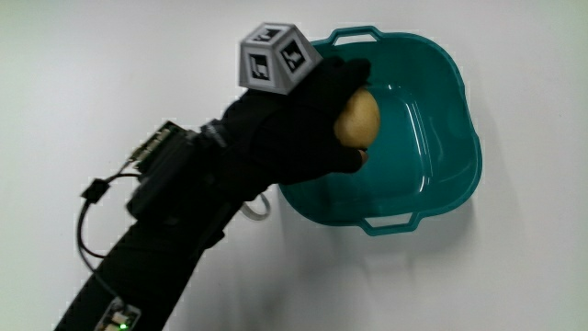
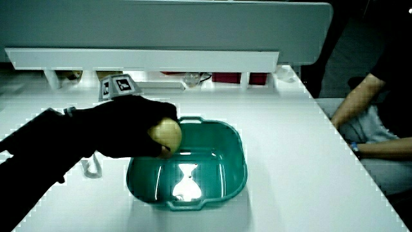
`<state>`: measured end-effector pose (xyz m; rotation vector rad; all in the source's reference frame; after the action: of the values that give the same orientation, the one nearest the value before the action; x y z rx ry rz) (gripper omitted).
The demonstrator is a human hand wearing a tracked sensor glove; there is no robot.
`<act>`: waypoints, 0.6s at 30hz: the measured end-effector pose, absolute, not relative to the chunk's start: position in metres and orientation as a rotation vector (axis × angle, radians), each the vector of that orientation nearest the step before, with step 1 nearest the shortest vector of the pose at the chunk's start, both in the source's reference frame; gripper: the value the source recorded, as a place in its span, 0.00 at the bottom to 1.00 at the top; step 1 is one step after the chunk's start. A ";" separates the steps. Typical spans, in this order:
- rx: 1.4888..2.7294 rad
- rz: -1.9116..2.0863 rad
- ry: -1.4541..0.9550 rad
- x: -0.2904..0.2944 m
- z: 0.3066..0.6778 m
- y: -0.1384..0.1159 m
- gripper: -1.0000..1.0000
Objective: Place pear into plate
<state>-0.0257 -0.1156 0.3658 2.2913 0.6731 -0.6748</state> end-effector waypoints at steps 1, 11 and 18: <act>2.275 -0.667 0.634 -0.023 0.362 -0.112 0.50; 2.171 -0.580 0.602 0.010 0.391 -0.096 0.50; 2.131 -0.518 0.578 0.022 0.414 -0.091 0.50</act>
<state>0.0223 -0.0914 0.4144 2.1308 0.5784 -0.5181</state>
